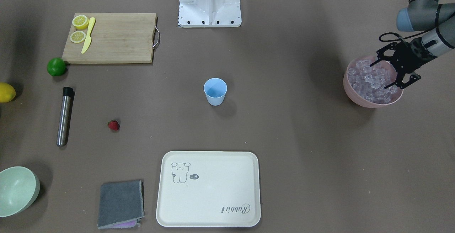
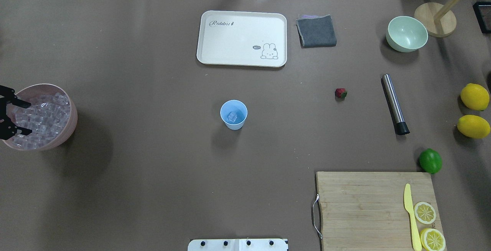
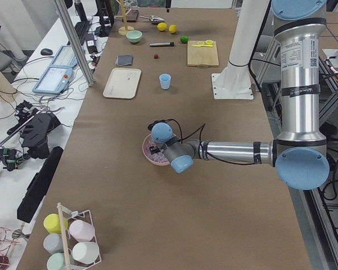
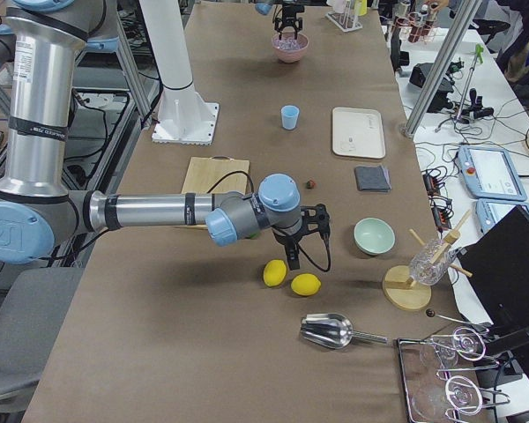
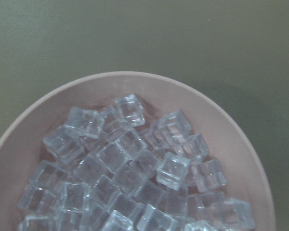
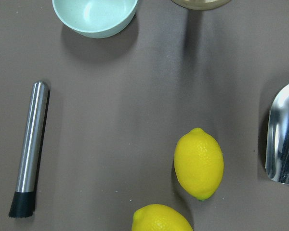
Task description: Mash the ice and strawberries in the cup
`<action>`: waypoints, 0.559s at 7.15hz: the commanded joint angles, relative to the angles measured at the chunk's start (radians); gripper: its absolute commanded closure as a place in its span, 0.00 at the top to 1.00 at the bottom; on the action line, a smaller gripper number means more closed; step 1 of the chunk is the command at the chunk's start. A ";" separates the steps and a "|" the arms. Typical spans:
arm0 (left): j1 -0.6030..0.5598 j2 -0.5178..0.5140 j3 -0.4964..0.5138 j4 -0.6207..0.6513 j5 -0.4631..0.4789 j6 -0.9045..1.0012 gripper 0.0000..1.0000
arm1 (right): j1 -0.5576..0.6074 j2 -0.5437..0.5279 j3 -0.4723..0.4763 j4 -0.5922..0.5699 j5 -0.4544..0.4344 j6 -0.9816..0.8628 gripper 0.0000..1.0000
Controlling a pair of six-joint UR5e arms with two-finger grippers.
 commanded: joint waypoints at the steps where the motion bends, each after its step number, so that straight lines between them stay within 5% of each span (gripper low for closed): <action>1: 0.015 -0.038 0.007 0.005 -0.001 -0.002 0.96 | 0.003 -0.047 0.060 -0.001 0.001 0.009 1.00; 4: 0.049 -0.038 0.011 -0.001 0.006 -0.042 0.90 | 0.003 -0.044 0.058 -0.001 0.000 0.008 1.00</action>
